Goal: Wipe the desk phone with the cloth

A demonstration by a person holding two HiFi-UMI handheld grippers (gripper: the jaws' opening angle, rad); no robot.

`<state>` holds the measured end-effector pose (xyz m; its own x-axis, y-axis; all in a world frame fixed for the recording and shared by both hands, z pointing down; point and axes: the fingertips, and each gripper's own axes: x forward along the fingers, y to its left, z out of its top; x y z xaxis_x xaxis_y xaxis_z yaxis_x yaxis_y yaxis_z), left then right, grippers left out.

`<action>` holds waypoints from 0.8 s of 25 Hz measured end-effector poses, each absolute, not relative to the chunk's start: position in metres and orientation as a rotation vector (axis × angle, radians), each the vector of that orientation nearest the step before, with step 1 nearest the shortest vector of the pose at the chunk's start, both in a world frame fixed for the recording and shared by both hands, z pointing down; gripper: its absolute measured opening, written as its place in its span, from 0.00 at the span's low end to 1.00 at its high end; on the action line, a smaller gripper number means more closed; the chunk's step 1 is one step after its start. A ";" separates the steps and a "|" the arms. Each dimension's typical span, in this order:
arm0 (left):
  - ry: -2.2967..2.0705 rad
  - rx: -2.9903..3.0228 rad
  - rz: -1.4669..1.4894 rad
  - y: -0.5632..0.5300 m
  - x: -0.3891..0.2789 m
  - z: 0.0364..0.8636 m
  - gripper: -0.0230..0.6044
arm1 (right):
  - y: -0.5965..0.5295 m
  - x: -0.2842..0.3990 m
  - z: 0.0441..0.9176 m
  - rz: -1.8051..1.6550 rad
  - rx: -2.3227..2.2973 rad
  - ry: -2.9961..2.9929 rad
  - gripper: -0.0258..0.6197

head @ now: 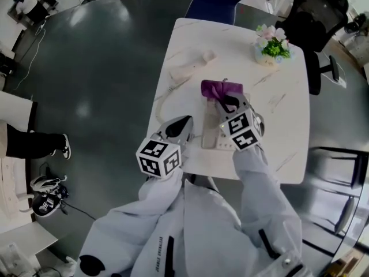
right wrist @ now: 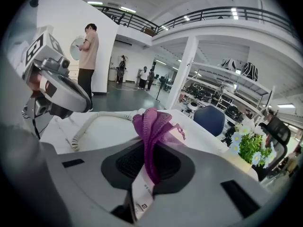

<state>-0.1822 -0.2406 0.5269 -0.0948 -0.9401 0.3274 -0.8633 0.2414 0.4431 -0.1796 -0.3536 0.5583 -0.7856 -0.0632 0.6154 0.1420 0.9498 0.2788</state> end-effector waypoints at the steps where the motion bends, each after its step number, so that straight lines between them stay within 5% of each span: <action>1: -1.968 1.649 -0.179 -0.240 -0.180 0.528 0.03 | -0.352 -0.178 0.559 -0.405 -0.053 -2.438 0.10; 20: -1.934 1.682 -0.124 -0.226 -0.156 0.536 0.03 | -0.329 -0.156 0.568 -0.364 -0.090 -2.380 0.10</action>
